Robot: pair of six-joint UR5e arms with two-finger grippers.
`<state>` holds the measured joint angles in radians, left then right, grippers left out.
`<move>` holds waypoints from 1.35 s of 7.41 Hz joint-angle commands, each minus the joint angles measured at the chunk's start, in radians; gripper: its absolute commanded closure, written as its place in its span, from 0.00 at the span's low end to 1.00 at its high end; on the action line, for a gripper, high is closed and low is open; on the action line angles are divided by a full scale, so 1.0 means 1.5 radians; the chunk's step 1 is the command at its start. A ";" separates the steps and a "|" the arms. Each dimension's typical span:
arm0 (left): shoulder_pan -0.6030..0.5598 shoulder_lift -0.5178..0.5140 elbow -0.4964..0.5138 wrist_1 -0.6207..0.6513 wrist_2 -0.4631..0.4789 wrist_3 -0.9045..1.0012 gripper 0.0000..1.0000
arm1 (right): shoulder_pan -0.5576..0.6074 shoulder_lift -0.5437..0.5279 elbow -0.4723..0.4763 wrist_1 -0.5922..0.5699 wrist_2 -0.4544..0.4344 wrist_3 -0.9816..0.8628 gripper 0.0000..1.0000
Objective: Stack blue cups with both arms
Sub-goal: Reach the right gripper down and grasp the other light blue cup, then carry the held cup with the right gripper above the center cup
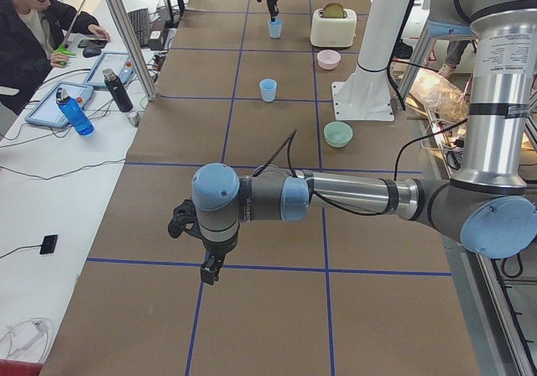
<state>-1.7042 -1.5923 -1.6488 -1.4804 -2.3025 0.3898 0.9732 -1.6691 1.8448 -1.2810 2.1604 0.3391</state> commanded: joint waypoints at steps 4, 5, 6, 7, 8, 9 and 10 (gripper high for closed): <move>0.004 0.058 -0.005 -0.014 -0.043 -0.125 0.02 | 0.060 0.193 0.010 -0.132 0.073 0.013 1.00; 0.004 0.063 -0.005 -0.023 -0.042 -0.127 0.02 | 0.063 0.260 0.022 -0.205 0.076 0.041 1.00; 0.004 0.063 -0.005 -0.022 -0.042 -0.126 0.02 | 0.058 0.329 0.036 -0.262 0.085 0.109 1.00; 0.004 0.063 -0.006 -0.023 -0.042 -0.126 0.02 | 0.026 0.386 0.045 -0.284 0.089 0.194 1.00; 0.004 0.064 -0.006 -0.023 -0.041 -0.125 0.02 | -0.021 0.453 0.036 -0.287 0.075 0.302 1.00; 0.004 0.064 -0.006 -0.023 -0.041 -0.126 0.02 | -0.075 0.500 0.035 -0.287 0.034 0.396 1.00; 0.004 0.064 -0.005 -0.023 -0.040 -0.126 0.02 | -0.134 0.539 0.020 -0.291 -0.022 0.476 1.00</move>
<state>-1.6981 -1.4961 -1.6579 -1.5154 -2.3637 0.2014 0.8769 -0.9462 1.8935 -1.7095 2.2132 0.8888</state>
